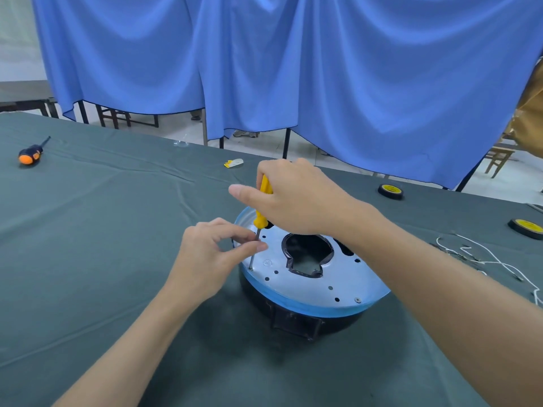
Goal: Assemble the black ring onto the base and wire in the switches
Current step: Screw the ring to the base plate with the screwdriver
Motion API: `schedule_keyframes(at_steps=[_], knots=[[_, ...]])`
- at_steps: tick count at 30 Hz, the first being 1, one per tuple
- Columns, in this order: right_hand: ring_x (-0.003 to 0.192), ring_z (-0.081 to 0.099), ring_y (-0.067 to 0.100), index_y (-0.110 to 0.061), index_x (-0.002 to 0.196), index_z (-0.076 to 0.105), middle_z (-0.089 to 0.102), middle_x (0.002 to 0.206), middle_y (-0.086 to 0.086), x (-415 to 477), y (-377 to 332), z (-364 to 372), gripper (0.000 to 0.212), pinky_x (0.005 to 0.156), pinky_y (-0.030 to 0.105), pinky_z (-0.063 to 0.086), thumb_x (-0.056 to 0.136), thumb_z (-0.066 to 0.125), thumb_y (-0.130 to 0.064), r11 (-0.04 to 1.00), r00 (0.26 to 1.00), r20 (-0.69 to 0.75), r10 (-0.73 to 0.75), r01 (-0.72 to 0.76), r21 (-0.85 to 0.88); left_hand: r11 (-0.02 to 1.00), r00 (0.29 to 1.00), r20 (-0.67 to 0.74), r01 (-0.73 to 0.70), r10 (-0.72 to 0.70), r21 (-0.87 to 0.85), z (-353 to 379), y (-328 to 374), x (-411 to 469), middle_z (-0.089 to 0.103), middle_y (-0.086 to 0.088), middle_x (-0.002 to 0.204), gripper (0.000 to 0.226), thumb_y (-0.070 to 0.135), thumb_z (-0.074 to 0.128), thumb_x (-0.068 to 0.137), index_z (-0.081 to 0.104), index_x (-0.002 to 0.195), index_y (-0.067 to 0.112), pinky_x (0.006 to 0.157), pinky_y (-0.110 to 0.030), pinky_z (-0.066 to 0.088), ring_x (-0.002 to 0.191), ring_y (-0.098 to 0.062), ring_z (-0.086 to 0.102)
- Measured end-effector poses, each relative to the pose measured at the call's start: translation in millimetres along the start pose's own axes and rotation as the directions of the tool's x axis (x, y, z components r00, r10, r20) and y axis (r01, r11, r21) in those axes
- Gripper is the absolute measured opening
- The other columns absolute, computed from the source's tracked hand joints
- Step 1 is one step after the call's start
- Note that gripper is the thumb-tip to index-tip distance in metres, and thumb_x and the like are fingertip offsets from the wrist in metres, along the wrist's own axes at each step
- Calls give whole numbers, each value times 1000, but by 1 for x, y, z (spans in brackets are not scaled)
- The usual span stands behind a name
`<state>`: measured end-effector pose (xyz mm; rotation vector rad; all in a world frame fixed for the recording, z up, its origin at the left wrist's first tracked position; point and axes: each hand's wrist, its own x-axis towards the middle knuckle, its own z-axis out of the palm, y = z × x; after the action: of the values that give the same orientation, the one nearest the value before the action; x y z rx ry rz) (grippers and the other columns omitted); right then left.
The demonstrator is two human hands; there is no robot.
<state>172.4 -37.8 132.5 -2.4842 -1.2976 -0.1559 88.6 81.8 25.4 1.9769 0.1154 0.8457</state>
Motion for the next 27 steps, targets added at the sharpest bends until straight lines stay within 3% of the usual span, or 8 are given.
schedule_keyframes(at_steps=[3,6,10,13,16,19,24,27], knots=[[82,51,12,-19,112,51,55,91,-5,-3,-3,-16,28,69,30,38,92,55,-39,992,980,153,-129,128,19,1000,1000,8,23,-23,-11,-2,1,0,73,2,77,25,14,83,72,75,69,38,75,-19,47,75,-10,66],[71,59,12,-20,98,60,57,73,-10,-2,-4,-25,8,70,33,49,91,60,-22,977,966,148,-214,215,8,996,990,127,73,-65,-57,-7,1,0,74,2,80,15,14,77,81,80,74,27,81,-26,48,81,-9,67],[63,42,1,-18,78,57,53,63,-6,-1,-6,-19,25,57,25,41,90,62,-39,984,983,67,-171,173,-27,989,987,121,120,-108,-91,-6,3,0,74,6,83,14,20,83,73,79,69,32,82,-24,48,82,-7,67],[61,40,3,-13,83,56,52,67,-5,2,-3,-12,36,57,27,32,92,56,-47,987,989,34,-142,144,-67,996,992,97,80,-75,-42,-3,2,0,74,8,78,21,11,83,73,77,68,31,77,-25,49,75,-12,66],[65,46,3,-16,104,60,60,80,-4,2,-3,-17,25,64,23,36,89,64,-37,979,979,38,-200,201,-19,997,981,188,62,-55,-34,-7,0,2,76,13,80,22,7,75,83,78,77,28,82,-22,50,84,-8,69],[59,50,-5,-17,86,65,53,61,-11,2,-6,-21,11,56,13,37,88,67,-28,968,968,33,-250,250,11,996,970,239,56,-39,-64,-7,-1,2,76,13,84,18,9,73,86,78,85,27,81,-15,49,85,-2,68],[59,36,4,-17,77,57,47,61,-6,5,-9,-11,34,50,21,24,92,56,-47,974,982,-14,-188,185,-133,990,987,143,90,-75,-106,-2,-4,2,74,10,72,20,11,81,77,77,64,25,73,-14,47,71,-8,67],[65,42,5,-16,93,63,54,71,-8,5,-9,-16,28,55,22,30,91,59,-44,970,977,44,-207,211,-120,1000,970,242,-7,2,19,-5,-4,2,75,20,78,19,20,70,87,75,71,13,94,-16,34,88,-5,66]])
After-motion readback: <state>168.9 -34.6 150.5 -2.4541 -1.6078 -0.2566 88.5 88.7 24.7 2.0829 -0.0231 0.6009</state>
